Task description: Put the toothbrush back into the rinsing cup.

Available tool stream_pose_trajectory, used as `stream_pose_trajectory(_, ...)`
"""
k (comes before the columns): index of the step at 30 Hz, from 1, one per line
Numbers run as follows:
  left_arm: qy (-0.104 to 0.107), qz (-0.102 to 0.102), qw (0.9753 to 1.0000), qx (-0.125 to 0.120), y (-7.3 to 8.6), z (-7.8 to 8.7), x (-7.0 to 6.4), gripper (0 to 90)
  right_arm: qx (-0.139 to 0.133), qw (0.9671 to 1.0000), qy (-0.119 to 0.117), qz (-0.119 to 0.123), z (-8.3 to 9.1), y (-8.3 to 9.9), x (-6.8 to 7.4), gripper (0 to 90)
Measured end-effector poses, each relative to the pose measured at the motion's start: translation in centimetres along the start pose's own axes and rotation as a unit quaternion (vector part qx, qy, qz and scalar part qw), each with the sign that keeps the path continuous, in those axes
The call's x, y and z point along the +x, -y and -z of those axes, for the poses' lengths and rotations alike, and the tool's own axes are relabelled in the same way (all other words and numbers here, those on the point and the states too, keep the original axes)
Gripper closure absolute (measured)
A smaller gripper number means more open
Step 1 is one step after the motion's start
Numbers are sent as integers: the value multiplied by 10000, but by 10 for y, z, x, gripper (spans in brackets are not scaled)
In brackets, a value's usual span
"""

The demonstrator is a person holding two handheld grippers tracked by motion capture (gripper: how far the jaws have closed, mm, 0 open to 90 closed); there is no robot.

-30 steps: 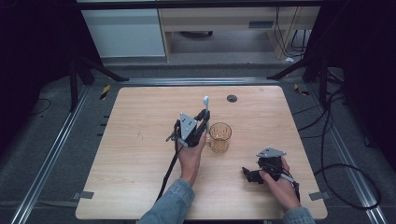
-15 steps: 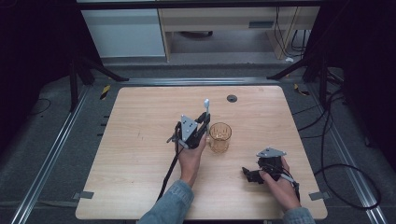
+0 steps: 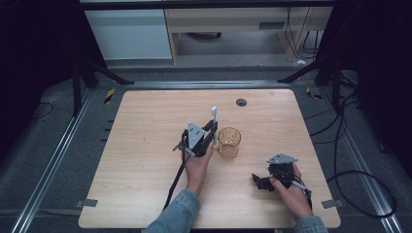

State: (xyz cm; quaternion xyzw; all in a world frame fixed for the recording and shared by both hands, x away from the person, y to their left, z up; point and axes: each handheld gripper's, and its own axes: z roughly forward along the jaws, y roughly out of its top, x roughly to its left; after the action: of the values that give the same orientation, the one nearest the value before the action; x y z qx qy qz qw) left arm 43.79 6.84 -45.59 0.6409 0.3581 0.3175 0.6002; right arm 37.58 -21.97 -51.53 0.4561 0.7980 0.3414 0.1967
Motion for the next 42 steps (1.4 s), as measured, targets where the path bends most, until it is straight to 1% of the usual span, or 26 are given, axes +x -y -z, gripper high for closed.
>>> stream_pose_trajectory(10,5,-46,10000,-11,5,3,-1,788,2,10000,3,-6,0,0,0,4)
stream_pose_trajectory(13,15,-29,10000,15,6,4,0,788,1,10000,0,-8,0,0,0,4)
stream_pose_trajectory(18,28,-73,10000,46,6,5,-1,787,2,10000,1,-7,0,0,0,4)
stream_pose_trajectory(21,19,-30,10000,79,8,6,0,787,1,10000,1,-1,0,0,0,4)
stream_pose_trajectory(24,25,-76,9999,115,8,6,0,787,2,10000,2,-3,0,0,0,4)
stream_pose_trajectory(27,38,-60,9999,128,9,5,0,787,1,10000,3,-2,0,0,0,4)
stream_pose_trajectory(33,52,-94,9998,182,11,5,0,786,2,10000,6,-5,0,0,0,4)
stream_pose_trajectory(42,57,-39,9997,224,13,5,1,785,2,10000,0,1,0,0,0,4)
